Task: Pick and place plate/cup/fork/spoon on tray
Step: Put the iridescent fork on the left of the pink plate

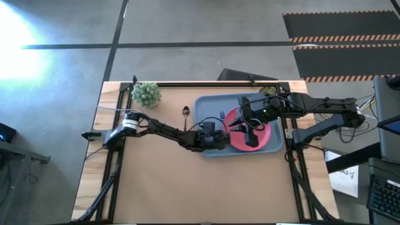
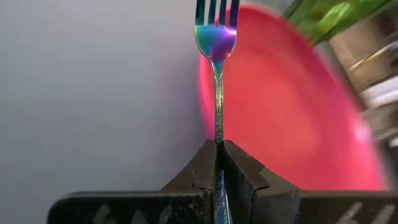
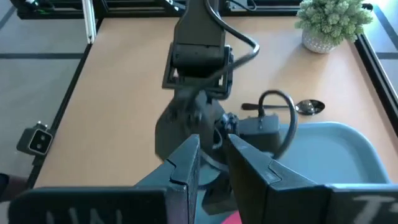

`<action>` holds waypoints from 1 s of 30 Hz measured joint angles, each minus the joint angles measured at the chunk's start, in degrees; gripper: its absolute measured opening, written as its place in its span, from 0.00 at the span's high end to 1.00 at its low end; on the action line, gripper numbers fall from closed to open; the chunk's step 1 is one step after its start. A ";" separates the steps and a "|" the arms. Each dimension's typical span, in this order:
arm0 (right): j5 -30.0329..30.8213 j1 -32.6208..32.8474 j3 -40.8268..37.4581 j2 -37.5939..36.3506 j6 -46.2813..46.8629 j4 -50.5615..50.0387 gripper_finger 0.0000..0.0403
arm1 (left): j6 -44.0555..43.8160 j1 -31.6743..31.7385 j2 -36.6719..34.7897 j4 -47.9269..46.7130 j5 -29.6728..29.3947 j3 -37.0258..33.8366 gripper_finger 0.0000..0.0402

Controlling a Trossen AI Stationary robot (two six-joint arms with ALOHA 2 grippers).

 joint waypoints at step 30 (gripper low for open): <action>-0.67 0.00 0.00 -0.04 -2.97 -0.97 0.83 | -6.90 0.72 0.75 -17.05 1.26 5.83 1.00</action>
